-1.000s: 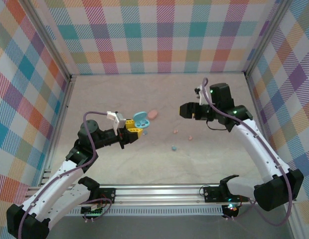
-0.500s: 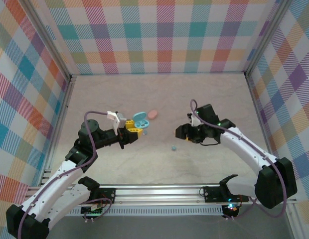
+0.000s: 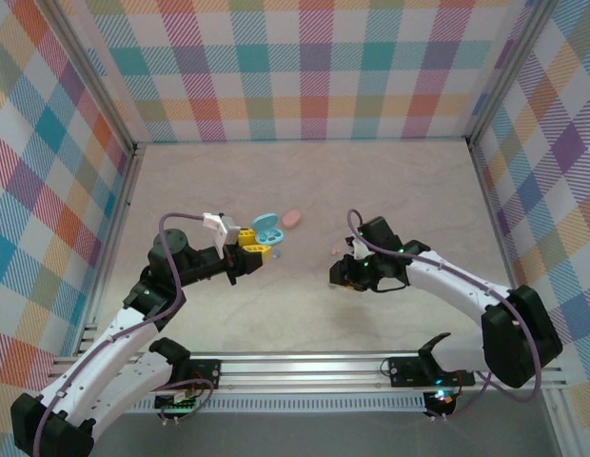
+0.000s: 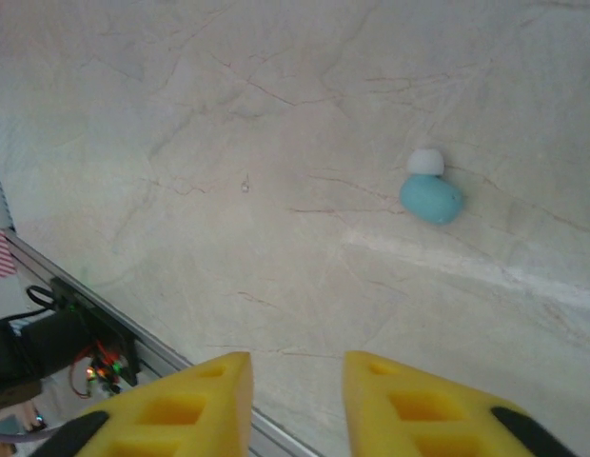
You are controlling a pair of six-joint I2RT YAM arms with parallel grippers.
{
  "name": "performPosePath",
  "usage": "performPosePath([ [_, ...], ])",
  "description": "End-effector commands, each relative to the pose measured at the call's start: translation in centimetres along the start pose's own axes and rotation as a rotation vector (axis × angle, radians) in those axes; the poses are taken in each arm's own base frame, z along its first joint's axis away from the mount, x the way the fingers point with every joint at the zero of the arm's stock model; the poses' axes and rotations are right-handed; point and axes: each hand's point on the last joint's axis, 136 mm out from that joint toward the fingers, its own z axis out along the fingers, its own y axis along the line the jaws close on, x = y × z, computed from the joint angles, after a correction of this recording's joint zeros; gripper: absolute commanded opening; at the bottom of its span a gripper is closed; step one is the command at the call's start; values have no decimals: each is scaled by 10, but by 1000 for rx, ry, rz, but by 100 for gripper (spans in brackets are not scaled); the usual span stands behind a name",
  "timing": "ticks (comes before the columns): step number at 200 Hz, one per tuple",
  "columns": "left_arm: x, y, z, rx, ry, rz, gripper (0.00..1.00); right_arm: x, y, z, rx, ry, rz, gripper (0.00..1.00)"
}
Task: Insert wireless bluetooth earbuds into charging case
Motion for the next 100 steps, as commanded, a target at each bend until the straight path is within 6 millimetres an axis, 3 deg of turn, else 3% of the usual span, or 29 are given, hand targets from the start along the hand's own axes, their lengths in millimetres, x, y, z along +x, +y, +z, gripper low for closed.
performPosePath([
  [1, -19, -7, -4, 10, -38, 40, 20, 2, -6, 11, 22, 18, 8, 24],
  [60, -19, -9, -6, 12, -41, 42, 20, 11, -18, 39, 118, 56, -26, 15],
  [100, -19, -11, -6, 24, -32, 48, 20, 3, -33, 44, 203, 46, -59, 11],
])
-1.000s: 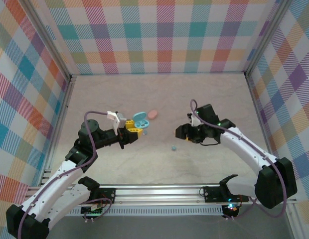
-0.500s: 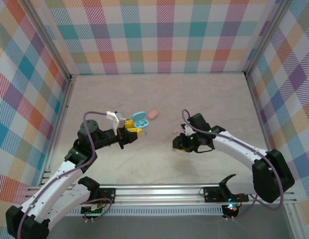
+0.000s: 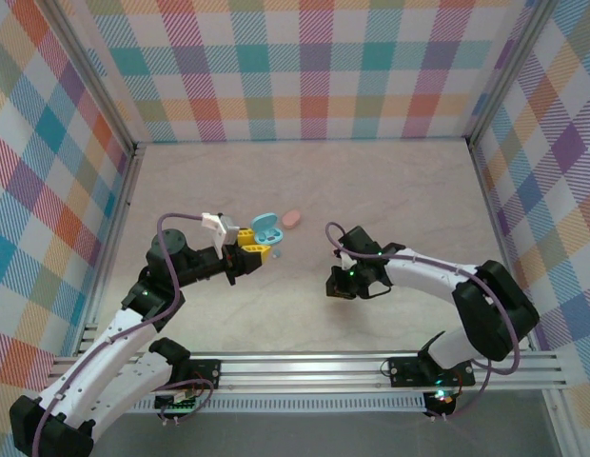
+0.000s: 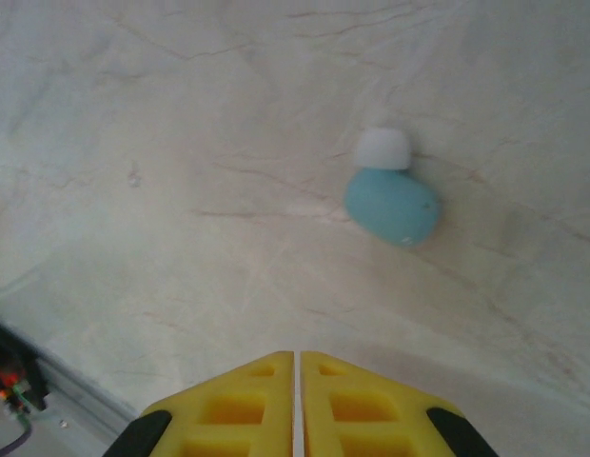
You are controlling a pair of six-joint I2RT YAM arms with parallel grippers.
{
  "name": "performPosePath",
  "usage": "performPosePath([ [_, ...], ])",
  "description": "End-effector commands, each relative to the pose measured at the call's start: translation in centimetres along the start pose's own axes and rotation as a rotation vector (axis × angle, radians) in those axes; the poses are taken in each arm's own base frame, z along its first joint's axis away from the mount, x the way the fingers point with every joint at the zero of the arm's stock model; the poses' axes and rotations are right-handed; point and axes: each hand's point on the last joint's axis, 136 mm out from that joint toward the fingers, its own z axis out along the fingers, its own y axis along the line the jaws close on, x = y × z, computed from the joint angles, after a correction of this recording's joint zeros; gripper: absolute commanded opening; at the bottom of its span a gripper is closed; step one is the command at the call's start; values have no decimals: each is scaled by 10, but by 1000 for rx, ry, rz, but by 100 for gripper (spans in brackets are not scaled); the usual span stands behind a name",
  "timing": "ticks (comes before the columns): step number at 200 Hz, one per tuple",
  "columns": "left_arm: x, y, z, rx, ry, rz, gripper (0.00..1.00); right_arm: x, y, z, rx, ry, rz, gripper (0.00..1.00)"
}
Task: Insert wireless bluetooth earbuds into charging case
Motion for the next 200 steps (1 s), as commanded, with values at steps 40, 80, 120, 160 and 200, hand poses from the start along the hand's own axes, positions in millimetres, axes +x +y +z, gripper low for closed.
performPosePath([
  [40, -17, -11, -4, 31, -13, 53, 20, -16, -12, 10, 92, -28, -54, 9],
  [80, -17, -11, -4, 32, -14, 58, 20, -24, -21, 6, 165, -42, -89, 9],
  [120, -17, -13, -5, 36, -17, 60, 20, -33, -27, 4, 205, -57, -98, 9],
  [160, -17, -14, -7, 33, -18, 62, 20, -46, -28, 6, 211, -57, -100, 9],
  [200, -18, -15, -9, 27, -16, 70, 20, -66, -20, 5, 211, -71, -123, 8],
])
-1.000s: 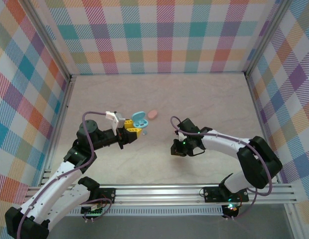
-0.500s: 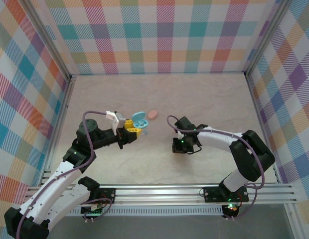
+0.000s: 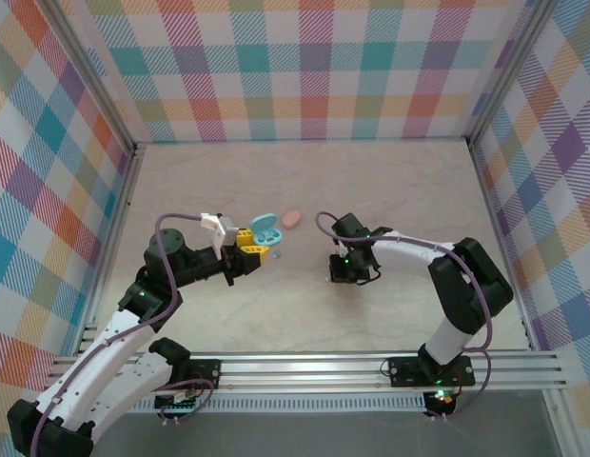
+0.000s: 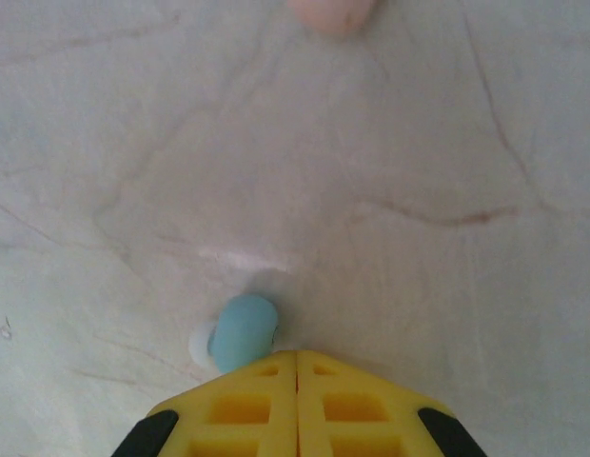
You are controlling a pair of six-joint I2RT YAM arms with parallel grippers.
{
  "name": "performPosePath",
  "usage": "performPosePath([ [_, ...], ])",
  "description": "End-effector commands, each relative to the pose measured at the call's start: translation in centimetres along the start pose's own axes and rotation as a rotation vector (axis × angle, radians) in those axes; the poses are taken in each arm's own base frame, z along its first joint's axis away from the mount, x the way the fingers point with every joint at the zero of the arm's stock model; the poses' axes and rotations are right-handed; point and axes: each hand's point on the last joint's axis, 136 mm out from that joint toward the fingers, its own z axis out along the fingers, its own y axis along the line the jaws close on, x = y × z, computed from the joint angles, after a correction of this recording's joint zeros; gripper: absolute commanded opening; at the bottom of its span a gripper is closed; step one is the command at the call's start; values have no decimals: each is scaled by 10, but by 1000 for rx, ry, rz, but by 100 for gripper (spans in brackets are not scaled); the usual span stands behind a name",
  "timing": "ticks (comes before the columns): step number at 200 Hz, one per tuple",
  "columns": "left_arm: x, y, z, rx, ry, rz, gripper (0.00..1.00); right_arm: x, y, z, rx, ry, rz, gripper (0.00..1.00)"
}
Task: Insert wireless bluetooth earbuds into charging case
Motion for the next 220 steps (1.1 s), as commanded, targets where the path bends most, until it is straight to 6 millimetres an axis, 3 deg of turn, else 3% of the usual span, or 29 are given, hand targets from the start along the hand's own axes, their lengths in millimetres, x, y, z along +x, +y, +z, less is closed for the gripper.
performPosePath([
  [1, -15, -10, -5, 25, -26, 46, 20, -13, 4, -5, 5, -14, -32, 8],
  [70, -15, -10, -5, 20, -19, 54, 20, -15, 10, -26, -17, -54, -23, 9],
  [77, -14, -9, -5, 21, -19, 55, 20, -14, 12, -29, -32, -58, -21, 14],
  [99, -14, -8, -3, 21, -18, 56, 20, -9, 17, -33, -71, -59, 11, 43],
  [118, -14, -8, -2, 22, -17, 54, 20, -3, 22, -29, -108, -46, 39, 49],
  [129, -14, -8, -2, 23, -17, 52, 20, 0, 22, -25, -107, -40, 45, 48],
  [163, -14, -10, -4, 28, -17, 53, 20, 3, 16, -13, -82, -19, 72, 27],
  [220, -11, -11, -8, 23, -18, 53, 20, 1, 13, -7, -44, -16, 48, 32],
])
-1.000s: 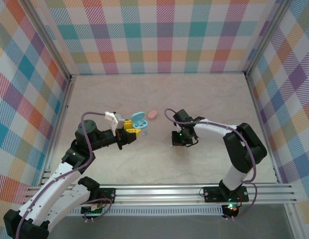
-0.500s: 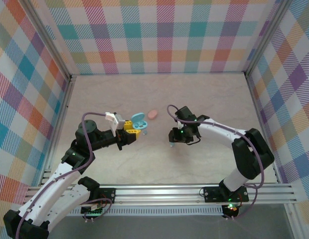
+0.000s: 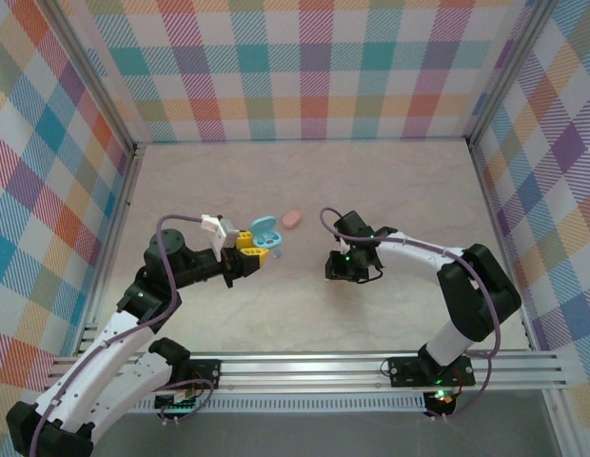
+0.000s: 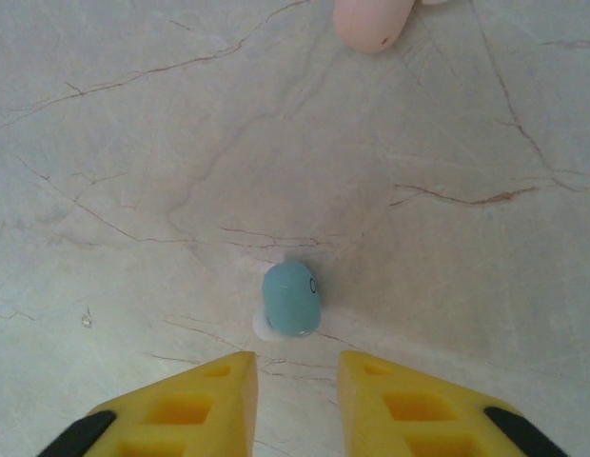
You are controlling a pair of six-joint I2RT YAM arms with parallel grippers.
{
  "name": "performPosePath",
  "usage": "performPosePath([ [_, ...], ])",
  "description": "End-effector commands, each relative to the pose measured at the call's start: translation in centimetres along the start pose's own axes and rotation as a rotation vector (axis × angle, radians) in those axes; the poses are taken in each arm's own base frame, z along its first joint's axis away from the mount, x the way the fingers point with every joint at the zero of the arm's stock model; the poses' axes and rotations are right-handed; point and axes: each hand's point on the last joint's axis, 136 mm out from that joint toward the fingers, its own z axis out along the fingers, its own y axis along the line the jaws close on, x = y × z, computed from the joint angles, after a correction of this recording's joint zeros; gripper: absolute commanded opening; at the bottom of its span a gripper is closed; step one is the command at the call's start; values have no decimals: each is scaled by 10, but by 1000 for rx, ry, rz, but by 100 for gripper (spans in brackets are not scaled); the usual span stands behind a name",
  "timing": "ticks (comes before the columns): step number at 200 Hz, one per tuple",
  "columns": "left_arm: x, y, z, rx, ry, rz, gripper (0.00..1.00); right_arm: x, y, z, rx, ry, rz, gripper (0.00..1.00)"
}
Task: Insert wireless bluetooth earbuds into charging case
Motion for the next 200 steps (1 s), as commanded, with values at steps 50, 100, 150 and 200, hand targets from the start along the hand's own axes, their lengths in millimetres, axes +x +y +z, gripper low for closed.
performPosePath([
  [50, -16, -9, -6, 20, -40, 44, 20, -1, 0, 16, 29, 42, -31, 32],
  [100, -16, -9, -4, 19, -35, 48, 20, -8, 7, 18, 22, 55, -47, 33],
  [150, -16, -7, -3, 16, -30, 51, 20, -12, 13, 7, 10, 38, -50, 33],
  [200, -14, -7, -3, 16, -26, 52, 20, -16, 25, 5, -27, 42, -33, 35],
])
